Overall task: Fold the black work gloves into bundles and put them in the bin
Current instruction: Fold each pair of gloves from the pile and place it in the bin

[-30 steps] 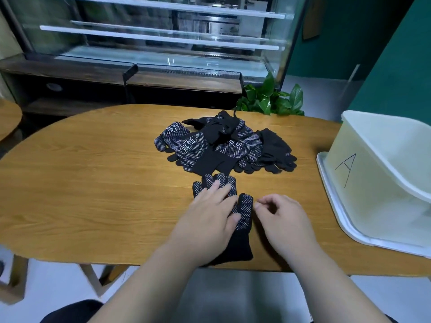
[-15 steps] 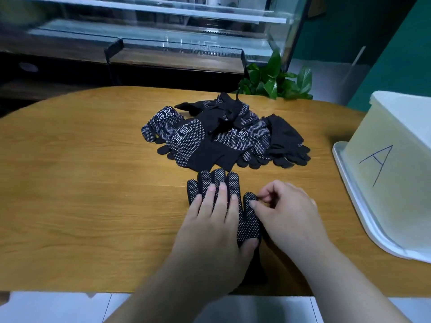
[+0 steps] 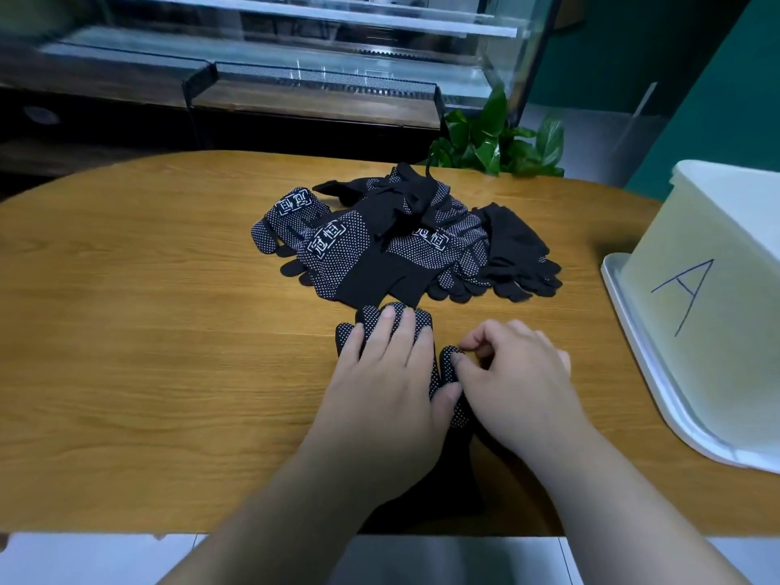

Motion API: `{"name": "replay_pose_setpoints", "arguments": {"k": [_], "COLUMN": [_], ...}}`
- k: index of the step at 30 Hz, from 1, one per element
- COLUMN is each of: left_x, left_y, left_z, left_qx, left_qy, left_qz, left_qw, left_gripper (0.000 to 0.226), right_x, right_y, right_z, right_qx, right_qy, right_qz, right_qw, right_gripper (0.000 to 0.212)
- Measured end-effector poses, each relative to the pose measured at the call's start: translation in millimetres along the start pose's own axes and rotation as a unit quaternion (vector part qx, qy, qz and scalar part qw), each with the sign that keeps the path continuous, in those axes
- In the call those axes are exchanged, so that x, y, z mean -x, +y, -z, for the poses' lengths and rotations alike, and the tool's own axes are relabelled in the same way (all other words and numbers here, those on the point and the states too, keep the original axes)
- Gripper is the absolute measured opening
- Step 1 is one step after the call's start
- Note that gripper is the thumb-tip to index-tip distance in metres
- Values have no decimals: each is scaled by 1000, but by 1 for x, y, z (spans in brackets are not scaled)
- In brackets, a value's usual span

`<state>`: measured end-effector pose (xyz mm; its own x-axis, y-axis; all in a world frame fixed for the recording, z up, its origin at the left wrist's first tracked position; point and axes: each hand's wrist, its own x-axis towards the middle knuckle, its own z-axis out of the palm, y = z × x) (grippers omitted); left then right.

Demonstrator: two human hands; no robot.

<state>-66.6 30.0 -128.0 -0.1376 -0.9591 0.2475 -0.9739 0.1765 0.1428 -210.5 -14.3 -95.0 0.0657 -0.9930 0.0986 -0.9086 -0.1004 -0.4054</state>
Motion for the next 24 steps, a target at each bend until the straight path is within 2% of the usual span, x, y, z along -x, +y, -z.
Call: {"name": "replay_pose_setpoints", "arguments": {"k": [4, 13, 20, 24], "left_x": [-3, -2, 5, 11], "left_y": [-8, -5, -11, -15], "left_z": [-4, -1, 20, 22], "left_qx": [-19, -12, 36, 11], "left_qy": [-35, -60, -107, -142], "left_qz": [22, 54, 17, -7], "left_qw": [999, 997, 994, 990], "left_gripper": [78, 88, 93, 88], "right_x": [-6, -5, -4, -3], "right_y": [-3, -3, 3, 4], "right_z": [-1, 1, 7, 12], "right_qx": [8, -34, -152, -160], "right_qy": [-18, -16, -40, -76], "right_qz": [9, 34, 13, 14], "right_qw": [1000, 999, 988, 984], "right_gripper": [10, 10, 15, 29]}}
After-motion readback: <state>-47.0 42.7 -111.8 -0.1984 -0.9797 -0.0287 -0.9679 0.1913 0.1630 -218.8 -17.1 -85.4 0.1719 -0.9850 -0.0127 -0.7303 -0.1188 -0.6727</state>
